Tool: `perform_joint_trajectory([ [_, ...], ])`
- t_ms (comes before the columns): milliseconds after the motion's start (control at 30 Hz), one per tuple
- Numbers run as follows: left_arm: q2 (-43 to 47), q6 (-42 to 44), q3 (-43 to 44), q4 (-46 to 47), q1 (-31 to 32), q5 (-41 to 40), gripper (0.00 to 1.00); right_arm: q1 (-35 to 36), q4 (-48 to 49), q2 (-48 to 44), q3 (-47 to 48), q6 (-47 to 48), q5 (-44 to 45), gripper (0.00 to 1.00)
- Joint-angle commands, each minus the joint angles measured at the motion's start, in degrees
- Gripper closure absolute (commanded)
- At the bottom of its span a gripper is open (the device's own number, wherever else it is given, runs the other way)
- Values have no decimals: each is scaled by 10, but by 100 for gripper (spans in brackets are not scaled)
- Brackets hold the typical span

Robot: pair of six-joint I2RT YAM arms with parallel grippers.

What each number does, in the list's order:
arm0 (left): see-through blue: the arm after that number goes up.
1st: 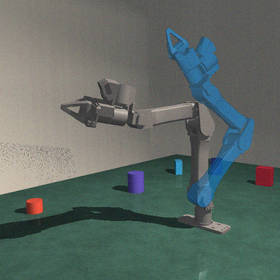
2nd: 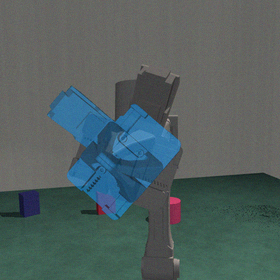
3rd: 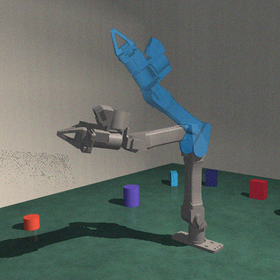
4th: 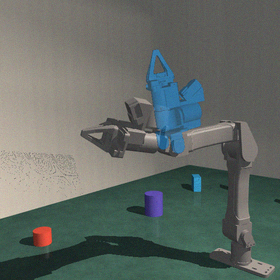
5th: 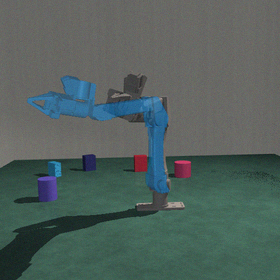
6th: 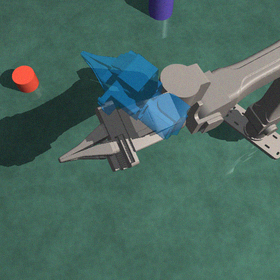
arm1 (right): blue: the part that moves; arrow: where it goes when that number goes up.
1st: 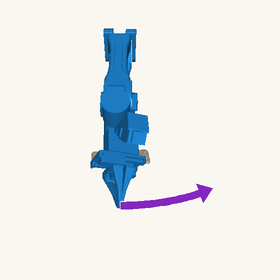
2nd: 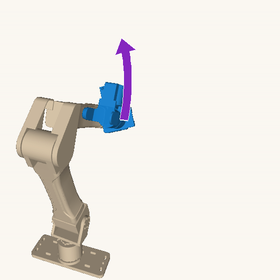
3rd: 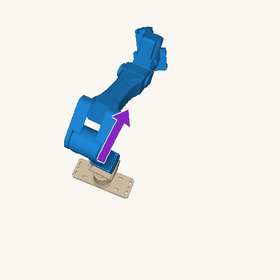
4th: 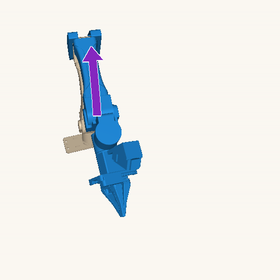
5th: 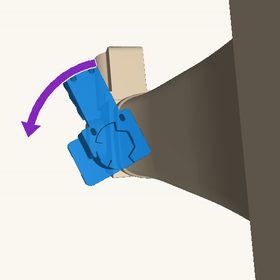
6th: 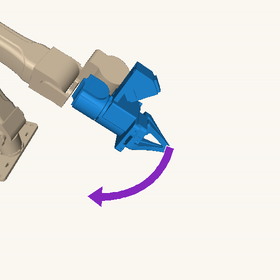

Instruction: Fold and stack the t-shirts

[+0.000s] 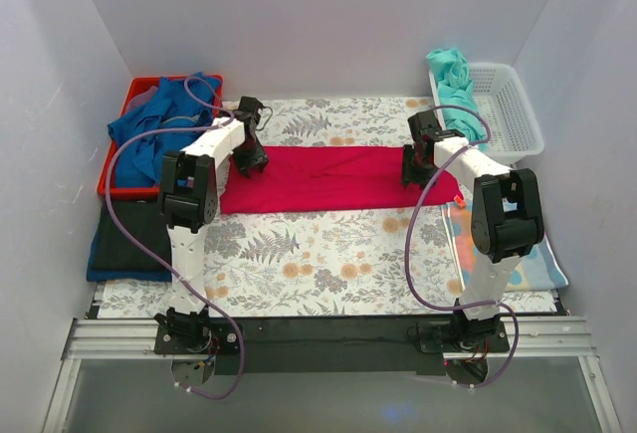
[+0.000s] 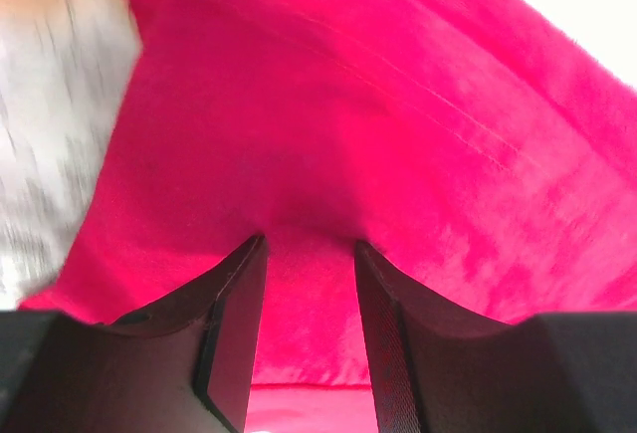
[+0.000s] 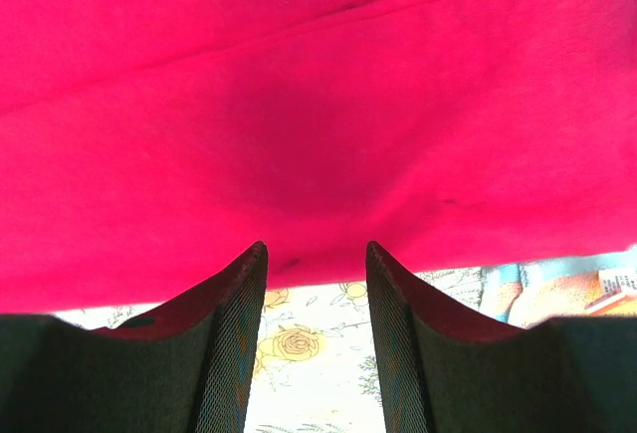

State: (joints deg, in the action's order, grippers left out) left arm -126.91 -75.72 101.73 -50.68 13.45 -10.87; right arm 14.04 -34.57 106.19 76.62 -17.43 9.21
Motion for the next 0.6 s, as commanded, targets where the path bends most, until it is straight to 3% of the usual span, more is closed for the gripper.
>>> perform_joint_trajectory([
  [0,-94,-2,148,-39,-57,-12,60,2,8,-1,34,20,1,50],
  [200,-198,13,308,7,-88,81,60,2,10,17,55,55,-3,50],
  [367,-198,12,255,163,-91,223,60,2,22,62,81,76,-14,50],
  [567,-174,52,258,279,-87,270,62,0,37,103,91,82,-36,49],
])
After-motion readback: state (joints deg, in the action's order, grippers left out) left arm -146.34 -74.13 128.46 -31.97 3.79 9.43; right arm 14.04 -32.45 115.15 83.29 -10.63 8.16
